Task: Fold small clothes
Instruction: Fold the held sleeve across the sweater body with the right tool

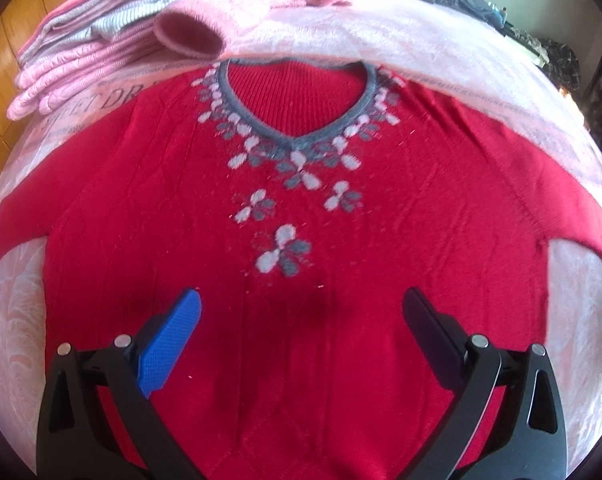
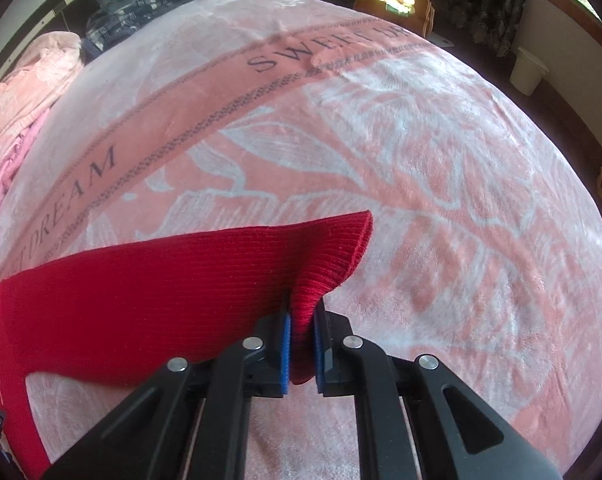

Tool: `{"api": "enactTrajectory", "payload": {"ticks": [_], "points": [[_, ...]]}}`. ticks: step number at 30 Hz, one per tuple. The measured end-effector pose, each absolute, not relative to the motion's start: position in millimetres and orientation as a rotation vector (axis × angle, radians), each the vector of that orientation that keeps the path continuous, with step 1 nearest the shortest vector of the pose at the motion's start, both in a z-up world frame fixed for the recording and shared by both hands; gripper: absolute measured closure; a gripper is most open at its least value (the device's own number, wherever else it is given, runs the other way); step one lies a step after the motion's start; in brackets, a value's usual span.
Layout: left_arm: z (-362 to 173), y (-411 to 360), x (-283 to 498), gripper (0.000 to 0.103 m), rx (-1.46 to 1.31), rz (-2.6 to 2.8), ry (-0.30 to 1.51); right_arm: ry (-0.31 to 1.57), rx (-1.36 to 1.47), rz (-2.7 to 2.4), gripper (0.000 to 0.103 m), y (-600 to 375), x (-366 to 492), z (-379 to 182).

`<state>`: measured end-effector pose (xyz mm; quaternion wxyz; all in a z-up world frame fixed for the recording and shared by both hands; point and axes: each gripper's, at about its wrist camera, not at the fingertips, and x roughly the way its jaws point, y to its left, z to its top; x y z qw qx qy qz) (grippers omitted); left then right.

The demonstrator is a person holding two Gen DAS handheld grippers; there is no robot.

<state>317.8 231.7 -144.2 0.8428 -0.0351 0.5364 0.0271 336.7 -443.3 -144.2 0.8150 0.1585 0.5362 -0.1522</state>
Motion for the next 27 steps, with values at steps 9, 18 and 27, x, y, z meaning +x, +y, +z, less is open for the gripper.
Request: {"api": "enactTrajectory", "payload": {"ticks": [9,18,27], "points": [[-148,264,323,0.003,-0.129,0.048,1.119,1.051,0.242,-0.094,0.094,-332,349,-100],[-139,295,315,0.003,-0.164,0.038,1.085,1.045,0.115,0.259,0.094,-137,373,-79],[-137,317,312,0.003,-0.192,0.034,1.082,1.109,0.074,0.382,0.094,-27,389,-103]]}}
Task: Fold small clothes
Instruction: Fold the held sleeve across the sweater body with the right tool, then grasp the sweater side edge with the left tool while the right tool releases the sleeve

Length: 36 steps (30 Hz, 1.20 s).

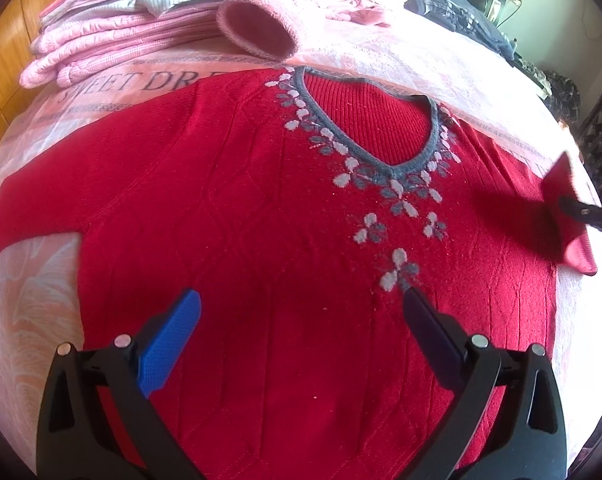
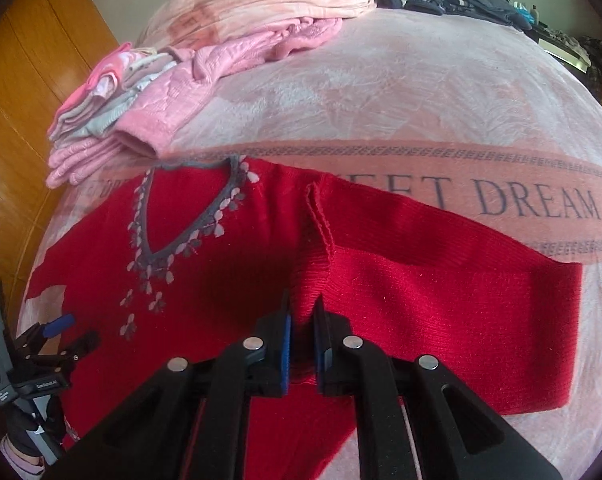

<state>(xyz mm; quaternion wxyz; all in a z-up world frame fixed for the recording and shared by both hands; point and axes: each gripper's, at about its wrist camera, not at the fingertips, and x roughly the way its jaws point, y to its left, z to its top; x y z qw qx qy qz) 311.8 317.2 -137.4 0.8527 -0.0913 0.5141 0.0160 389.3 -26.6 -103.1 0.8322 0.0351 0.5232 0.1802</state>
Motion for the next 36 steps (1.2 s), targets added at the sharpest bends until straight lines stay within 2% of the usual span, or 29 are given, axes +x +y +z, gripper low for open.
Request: {"api": "enactTrajectory", "payload": {"ticks": [3,5,7,11,14,21,23,25,27,29,31,33,36], "points": [[-136,317,314,0.003,-0.193,0.022,1.081,1.152,0.063,0.373,0.094,-17,394,-121],[-133,312,317,0.003,-0.190,0.012,1.077,1.190,0.069,0.397,0.086,-14,395,-133],[-131,305,320,0.003,-0.192,-0.006,1.076,1.201,0.149,0.472,0.073,-18,390,-137],[-124,272,330,0.004,-0.217,-0.101,1.078,1.099,0.322,0.521,0.073,-53,364,-116],[-123,237,340,0.004,-0.227,-0.182,1.087,1.029,0.297,0.377,0.073,-83,332,-104],[-134,142,372,0.005,-0.222,-0.336,1.159,1.003,0.395,0.235,0.073,-133,294,-118],[-142,125,385,0.011,-0.209,-0.334,1.192,1.009,0.387,0.233,0.073,-140,300,-117],[-154,110,398,0.032,-0.218,-0.332,1.243,0.992,0.390,0.238,0.073,-148,304,-113],[-162,103,406,0.033,-0.216,-0.310,1.260,0.975,0.396,0.233,0.073,-156,303,-111],[-163,96,410,0.044,-0.194,-0.299,1.248,0.964,0.406,0.231,0.073,-161,303,-111],[-161,94,411,0.084,-0.194,-0.288,1.244,0.954,0.430,0.226,0.073,-167,304,-109],[-158,99,412,0.101,-0.226,-0.270,1.226,0.938,0.442,0.220,0.072,-171,302,-108],[-145,111,408,0.101,-0.282,-0.278,1.183,0.934,0.433,0.203,0.072,-171,303,-106]]}}
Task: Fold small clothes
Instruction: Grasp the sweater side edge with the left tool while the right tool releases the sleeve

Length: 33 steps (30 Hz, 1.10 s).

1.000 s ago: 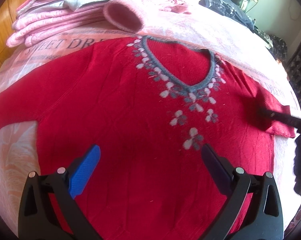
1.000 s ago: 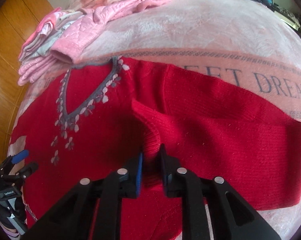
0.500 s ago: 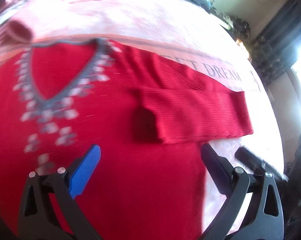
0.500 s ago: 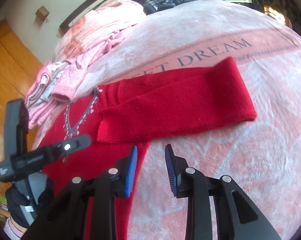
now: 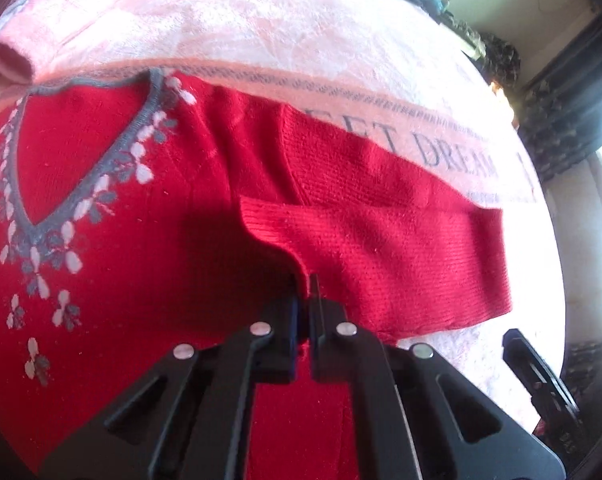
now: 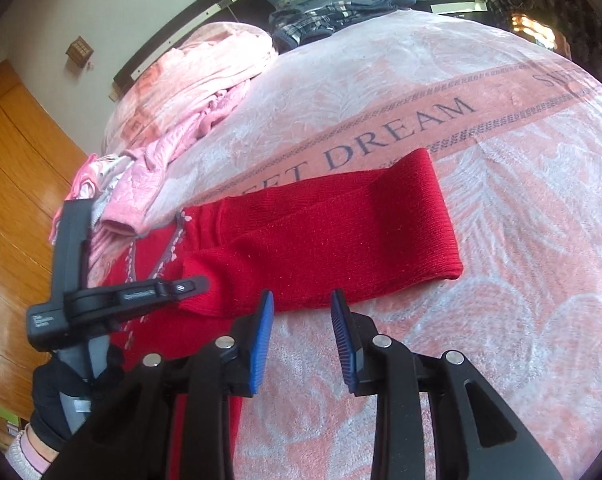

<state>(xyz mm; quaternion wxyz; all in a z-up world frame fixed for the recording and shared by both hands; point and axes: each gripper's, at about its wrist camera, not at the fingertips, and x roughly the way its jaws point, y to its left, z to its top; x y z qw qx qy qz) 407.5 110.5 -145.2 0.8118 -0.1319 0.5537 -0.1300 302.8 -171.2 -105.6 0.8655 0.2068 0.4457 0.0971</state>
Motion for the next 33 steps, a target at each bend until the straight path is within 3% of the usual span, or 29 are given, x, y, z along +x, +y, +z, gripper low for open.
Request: {"api": "enactTrajectory", "payload": {"ticks": [7,17,26,33], "points": [[-97,146,389,0.101,-0.323,-0.249,1.005,0.941,0.389,0.183,0.072,-161,306,-109],[-51,286,379,0.101,-0.301,-0.026,0.904,0.959,0.322,0.194,0.072,-136,308,-116],[-63,372,371,0.101,-0.320,0.137,0.892,0.980,0.279,0.206,0.072,-120,309,-124],[-114,407,384,0.101,-0.338,0.193,0.992,0.992,0.264,0.201,0.072,-115,311,-130]]}}
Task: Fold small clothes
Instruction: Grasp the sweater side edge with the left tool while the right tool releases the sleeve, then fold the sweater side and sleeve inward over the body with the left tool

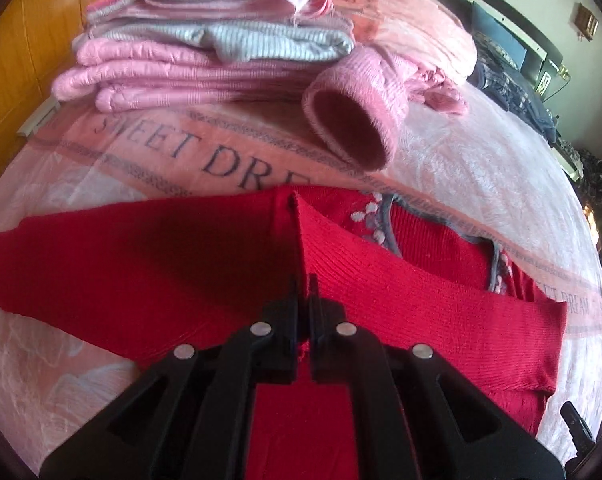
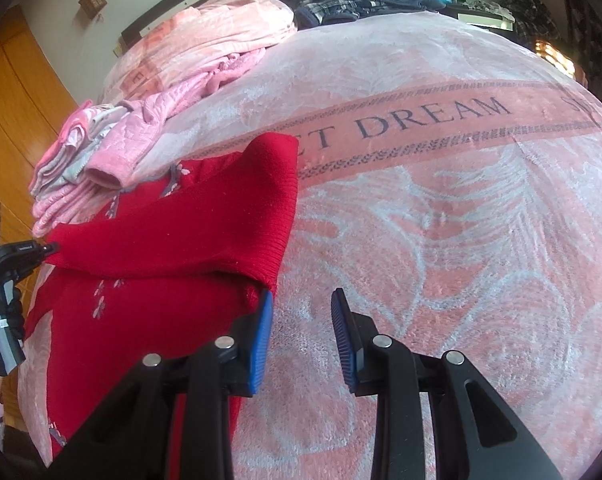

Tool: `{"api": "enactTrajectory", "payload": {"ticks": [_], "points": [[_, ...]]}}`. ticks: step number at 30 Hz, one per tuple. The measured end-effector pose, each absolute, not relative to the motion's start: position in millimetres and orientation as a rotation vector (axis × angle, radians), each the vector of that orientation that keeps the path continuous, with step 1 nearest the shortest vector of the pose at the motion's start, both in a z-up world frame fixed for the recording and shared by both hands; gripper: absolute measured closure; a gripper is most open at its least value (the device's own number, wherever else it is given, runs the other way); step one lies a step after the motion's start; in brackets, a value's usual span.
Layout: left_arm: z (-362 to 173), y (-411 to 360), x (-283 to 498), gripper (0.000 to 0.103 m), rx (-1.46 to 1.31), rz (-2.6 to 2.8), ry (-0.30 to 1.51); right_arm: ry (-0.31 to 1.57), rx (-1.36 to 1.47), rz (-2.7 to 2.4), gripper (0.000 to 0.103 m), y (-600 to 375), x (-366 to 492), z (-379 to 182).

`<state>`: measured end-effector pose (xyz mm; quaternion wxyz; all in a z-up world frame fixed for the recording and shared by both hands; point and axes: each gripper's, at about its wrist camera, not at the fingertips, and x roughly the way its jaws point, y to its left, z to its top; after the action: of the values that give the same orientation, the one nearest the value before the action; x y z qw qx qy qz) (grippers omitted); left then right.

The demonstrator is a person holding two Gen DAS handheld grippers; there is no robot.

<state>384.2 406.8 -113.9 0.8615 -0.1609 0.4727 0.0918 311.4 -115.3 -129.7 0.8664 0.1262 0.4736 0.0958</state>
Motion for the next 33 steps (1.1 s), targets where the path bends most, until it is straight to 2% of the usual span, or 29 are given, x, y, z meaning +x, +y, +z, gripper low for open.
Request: {"api": "enactTrajectory", "payload": {"ticks": [4,7,12,16,20,25,33], "points": [[-158,414,392,0.099,-0.384,0.181,1.112,1.011,0.239,0.199,0.072,-108,314,-136],[-161,426,383,0.086,-0.454,0.171,1.104,1.021,0.211,0.197,0.072,-102,314,-138],[-128,447,363,0.083,-0.489,0.166,1.033,0.996,0.233,0.228,0.072,-97,315,-119],[-107,433,367,0.081,-0.456,0.114,0.990,1.000,0.237,0.271,0.067,-77,335,-103],[-122,405,385,0.080,-0.412,0.051,1.042,1.072,0.187,0.283,0.067,-51,367,-108],[-164,391,397,0.080,-0.358,0.059,1.138,1.214,0.195,0.255,0.068,-47,388,-146],[-166,388,399,0.079,-0.316,0.031,1.119,1.222,0.238,0.268,0.068,-54,389,-157]]}}
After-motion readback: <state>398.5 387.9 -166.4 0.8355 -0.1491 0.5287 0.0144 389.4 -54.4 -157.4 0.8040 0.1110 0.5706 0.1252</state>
